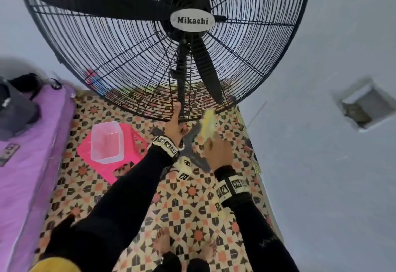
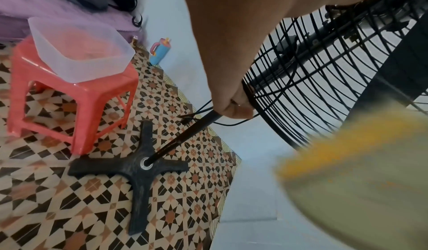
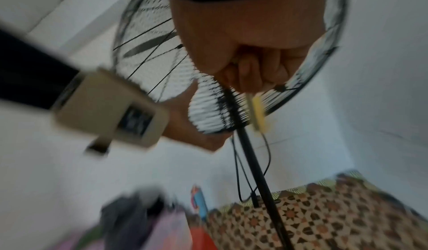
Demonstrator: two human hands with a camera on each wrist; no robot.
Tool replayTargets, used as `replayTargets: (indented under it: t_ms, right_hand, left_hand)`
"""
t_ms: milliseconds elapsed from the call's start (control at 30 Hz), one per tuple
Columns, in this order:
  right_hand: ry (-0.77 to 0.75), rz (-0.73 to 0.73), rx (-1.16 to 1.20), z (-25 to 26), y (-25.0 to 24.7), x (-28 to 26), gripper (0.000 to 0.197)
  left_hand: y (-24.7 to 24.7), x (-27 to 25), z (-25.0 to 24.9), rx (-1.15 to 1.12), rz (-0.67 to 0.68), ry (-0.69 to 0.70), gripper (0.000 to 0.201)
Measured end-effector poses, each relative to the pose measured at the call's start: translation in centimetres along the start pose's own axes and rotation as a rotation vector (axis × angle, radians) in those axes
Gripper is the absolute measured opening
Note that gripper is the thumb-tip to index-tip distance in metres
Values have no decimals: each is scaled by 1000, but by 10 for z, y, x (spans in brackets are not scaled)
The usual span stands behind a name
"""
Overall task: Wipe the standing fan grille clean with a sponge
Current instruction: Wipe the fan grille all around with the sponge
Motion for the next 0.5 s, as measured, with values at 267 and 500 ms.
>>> replayTargets:
  t_ms: [267, 500]
  right_hand:
    - [-18, 167, -95, 20, 18, 2, 46]
    - [249, -173, 131, 17, -4, 0, 42]
  left_hand:
    - [-5, -10, -12, 69, 4, 43, 67]
    - [-6, -20, -17, 79, 25, 86, 36]
Point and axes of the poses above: each hand's wrist, its own x-axis towards the middle knuckle, its own y-axis out of the palm, z = x × y, the point moved 1 cm from there along x, towards the middle knuckle, and after that the axes turned 4 degrees about x, right-handed, at the moved point
